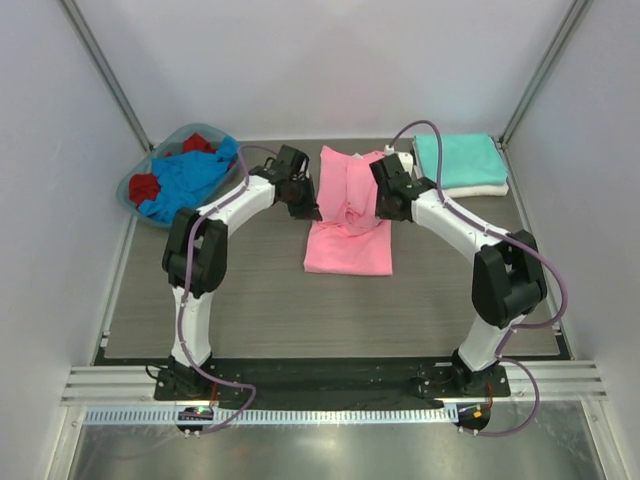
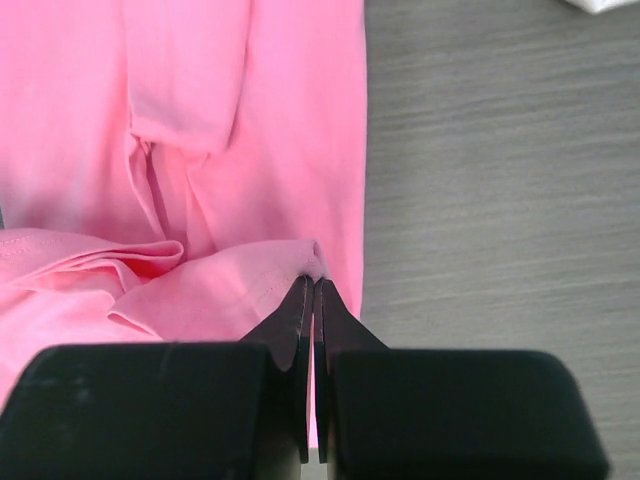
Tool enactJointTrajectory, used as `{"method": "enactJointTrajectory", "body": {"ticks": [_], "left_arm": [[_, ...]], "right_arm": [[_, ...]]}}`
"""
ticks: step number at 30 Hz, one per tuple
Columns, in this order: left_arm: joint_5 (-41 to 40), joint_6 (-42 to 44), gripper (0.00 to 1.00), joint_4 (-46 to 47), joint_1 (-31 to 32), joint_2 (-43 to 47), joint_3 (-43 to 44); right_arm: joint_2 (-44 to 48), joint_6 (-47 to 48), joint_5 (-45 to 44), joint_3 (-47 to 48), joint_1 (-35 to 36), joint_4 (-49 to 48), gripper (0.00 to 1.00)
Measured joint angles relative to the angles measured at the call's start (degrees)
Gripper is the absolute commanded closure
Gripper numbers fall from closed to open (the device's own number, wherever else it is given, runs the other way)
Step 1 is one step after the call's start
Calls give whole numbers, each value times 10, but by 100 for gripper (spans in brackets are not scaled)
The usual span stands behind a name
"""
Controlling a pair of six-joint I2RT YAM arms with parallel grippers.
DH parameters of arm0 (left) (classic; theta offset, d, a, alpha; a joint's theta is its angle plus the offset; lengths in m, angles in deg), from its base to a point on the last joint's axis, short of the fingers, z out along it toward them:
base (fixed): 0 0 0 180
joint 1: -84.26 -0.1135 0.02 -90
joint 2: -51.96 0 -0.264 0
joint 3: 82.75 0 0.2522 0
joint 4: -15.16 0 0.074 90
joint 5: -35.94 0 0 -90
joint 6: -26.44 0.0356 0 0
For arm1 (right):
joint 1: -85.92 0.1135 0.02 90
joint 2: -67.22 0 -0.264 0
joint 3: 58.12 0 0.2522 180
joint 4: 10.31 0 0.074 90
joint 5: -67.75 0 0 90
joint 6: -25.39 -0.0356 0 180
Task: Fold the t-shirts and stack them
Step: Fold the tshirt
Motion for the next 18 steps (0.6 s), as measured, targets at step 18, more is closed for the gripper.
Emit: {"method": "enactJointTrajectory", "body": {"ticks": [18], "left_arm": [[44,-32,99,28,-46,-122,125]], "right_arm": [[-136,68,96,120,-84,-9,99]]}}
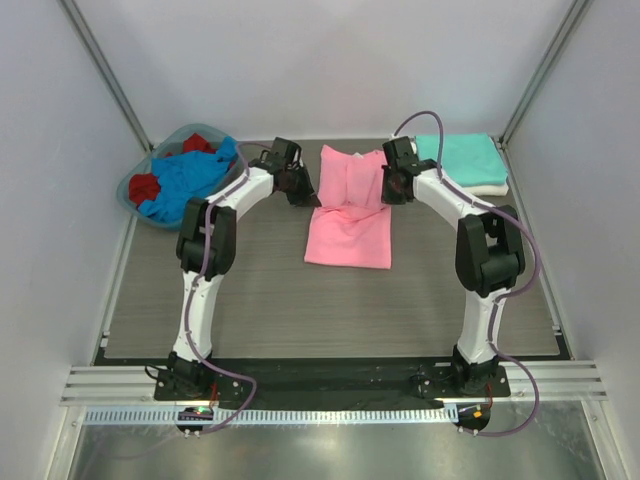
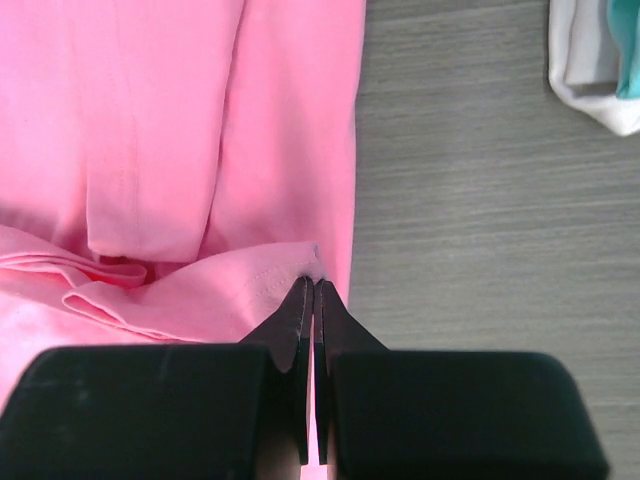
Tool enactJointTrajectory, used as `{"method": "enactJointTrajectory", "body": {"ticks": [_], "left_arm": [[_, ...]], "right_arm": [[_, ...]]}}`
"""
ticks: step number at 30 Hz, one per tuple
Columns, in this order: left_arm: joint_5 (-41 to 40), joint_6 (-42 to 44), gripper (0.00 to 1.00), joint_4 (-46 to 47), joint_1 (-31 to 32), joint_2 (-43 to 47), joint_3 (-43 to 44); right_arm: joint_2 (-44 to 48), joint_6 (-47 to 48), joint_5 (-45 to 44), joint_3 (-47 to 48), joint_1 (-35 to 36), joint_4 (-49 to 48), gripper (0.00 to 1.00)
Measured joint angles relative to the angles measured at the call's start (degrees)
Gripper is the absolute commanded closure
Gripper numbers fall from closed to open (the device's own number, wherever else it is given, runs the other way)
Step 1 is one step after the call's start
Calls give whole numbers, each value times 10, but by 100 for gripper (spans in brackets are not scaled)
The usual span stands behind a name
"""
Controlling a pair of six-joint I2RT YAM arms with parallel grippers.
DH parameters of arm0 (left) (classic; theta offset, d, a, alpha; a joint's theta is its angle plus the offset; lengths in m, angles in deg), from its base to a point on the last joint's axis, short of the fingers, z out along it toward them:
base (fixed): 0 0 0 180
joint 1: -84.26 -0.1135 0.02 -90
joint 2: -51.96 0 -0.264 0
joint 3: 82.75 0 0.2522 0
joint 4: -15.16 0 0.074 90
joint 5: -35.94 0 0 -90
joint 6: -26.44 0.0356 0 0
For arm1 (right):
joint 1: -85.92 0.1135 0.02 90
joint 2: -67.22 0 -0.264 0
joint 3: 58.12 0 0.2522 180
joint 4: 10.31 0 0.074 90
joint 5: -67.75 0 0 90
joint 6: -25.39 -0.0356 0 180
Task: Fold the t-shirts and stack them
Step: Fold the tshirt
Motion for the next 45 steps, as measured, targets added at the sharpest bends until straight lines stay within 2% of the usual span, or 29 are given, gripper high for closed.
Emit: {"method": "enactJointTrajectory", "body": {"ticks": [3,8,16,37,40,41,42,45], "left_arm": [[20,-3,93,16,-9,-14,6],[54,-10,100,52,-21,-24,8],[84,-25,100,88,-28,-24,17],[74,-61,100,144,-31,-18,0],[70,-61,100,148,-33,-18,1],[70,-61,98,148,-34,-20,3],[69,-61,86,150,-36,-24,7],[67,-63,61,157,-42,-39,22]], "right_arm": [[-22,7,9,20,-4,-2,98],[-44,10,15,40,-10,-2,99],[-46,10,29,43,-15,-3,99],[-3,5,38,42,-33,-4,99],[-14,10,44,48,-36,-15,95],[-24,11,46,55,-37,-19,94],[-37,13,48,64,-39,-22,91],[-82,21,56,99,-47,-29,82]]}}
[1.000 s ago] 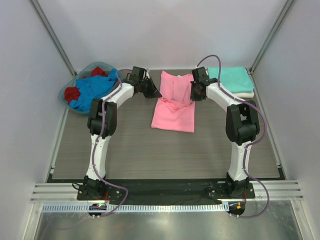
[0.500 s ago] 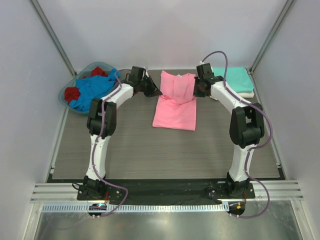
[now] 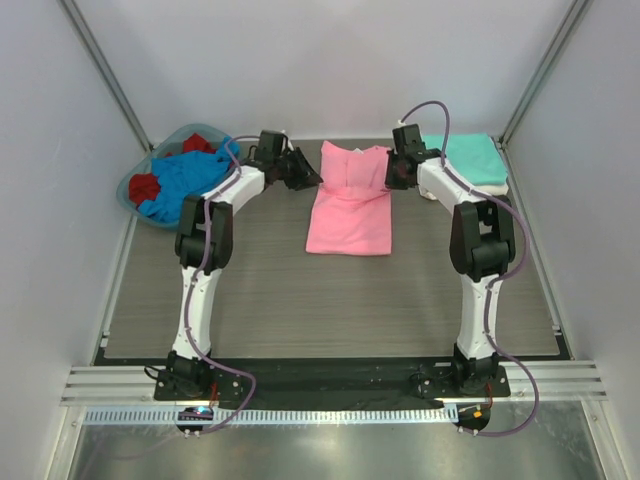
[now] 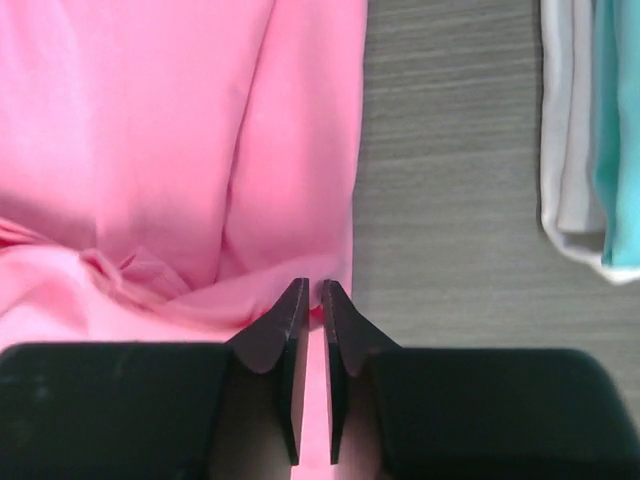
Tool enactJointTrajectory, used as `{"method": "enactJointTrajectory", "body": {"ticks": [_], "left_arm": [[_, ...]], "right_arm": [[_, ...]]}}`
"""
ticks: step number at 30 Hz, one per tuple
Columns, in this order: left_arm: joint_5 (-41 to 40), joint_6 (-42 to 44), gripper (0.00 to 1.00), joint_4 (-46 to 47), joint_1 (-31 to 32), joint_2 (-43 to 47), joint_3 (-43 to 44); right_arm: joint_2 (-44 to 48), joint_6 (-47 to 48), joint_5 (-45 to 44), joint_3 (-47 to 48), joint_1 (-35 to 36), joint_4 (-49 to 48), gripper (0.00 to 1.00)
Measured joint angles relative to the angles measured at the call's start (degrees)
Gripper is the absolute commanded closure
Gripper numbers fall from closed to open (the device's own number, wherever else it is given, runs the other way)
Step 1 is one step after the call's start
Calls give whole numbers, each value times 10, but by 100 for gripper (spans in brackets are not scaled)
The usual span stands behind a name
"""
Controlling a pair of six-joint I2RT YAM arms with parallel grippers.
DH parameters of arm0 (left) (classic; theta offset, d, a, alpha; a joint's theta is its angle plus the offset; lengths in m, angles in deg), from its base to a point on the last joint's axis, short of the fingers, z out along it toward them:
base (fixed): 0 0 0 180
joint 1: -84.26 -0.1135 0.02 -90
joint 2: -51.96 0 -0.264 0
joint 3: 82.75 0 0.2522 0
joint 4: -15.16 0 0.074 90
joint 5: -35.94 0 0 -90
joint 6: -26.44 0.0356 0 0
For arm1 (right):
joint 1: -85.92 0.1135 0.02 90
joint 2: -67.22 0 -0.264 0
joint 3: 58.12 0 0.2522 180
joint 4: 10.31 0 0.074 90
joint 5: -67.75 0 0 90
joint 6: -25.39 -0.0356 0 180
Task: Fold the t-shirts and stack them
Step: Fold the tshirt
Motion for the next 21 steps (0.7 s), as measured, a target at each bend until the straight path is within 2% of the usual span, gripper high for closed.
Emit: {"method": "enactJointTrajectory", "body": {"ticks": [2,3,6,10,15,21], "left_arm": [[-1,2,55,2,-6,-11,10],[-1,2,55,3,-9,-16,14],[9,6,56,-2,-21,-31,37],[16,22,56,-14,-41,-16,24],[16,44,56,-43,-52,79,-104],[16,71,56,-61,-15,165,-224]], "right_arm": [[-35,6,6,31,-8,3,69],[-42,6,7,38,-10,3,66],[-51,5,13,54,-16,21,48],[-29,5,24,45,-22,33,47],[63,5,70,-46,-22,42,54],[149,5,126,-160,-21,36,52]]}}
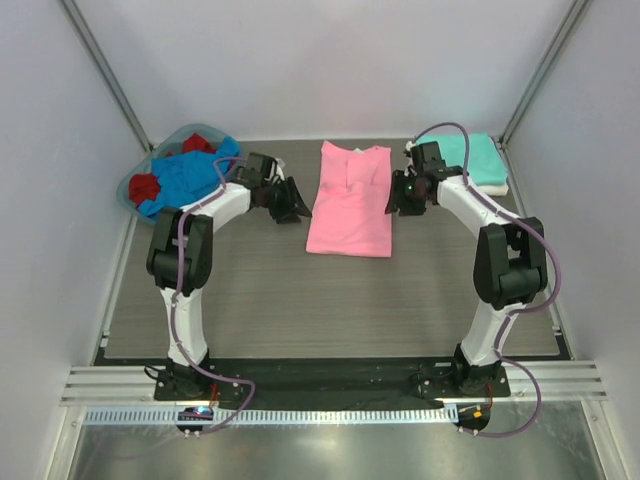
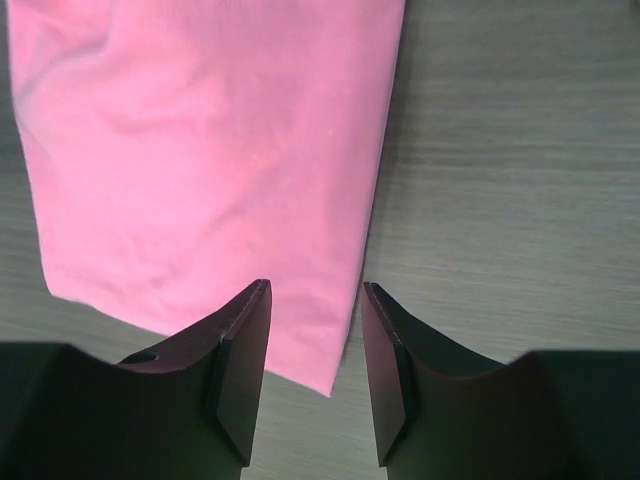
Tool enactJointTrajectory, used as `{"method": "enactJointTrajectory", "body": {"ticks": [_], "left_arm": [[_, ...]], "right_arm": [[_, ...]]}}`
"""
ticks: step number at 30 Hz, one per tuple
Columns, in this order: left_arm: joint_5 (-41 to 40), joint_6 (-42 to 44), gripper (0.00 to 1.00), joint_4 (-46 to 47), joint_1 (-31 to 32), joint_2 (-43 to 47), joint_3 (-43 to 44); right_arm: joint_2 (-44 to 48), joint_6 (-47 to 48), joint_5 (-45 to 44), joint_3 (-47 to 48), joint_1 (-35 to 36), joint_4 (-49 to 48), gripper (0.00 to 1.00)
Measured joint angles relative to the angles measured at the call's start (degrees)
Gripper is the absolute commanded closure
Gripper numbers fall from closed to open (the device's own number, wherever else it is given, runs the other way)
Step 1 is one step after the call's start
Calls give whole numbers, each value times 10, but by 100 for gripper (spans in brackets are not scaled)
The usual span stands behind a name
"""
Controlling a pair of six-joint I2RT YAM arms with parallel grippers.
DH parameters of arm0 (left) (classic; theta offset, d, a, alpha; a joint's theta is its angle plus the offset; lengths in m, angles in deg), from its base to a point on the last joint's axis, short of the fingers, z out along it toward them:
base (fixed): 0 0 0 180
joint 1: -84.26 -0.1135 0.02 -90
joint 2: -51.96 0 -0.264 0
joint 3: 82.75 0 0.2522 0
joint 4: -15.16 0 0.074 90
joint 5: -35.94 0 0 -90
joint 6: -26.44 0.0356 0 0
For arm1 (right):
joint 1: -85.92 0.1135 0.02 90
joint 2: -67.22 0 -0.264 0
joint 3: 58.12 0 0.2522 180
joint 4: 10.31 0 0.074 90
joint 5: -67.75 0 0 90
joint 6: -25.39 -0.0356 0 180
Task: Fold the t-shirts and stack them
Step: Fold the tshirt
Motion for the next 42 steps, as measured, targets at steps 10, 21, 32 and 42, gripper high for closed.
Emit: {"method": "enactJointTrajectory", "body": {"ticks": [10,21,32,42], "left_arm": [[-11,25,57,-19,38,17,-88],[-5,33,100,-19,47,18,-91],[0,5,100,13,68,125,-206],[-24,-30,100,38,118,232,-356]], "right_arm": [[9,-6,62,-138,4,-31,53],[42,-23,80,-216,18,-82,99],[170,-62,61,-329,26,-139,99],[323,-156,12,-493,80,-152,99]]}}
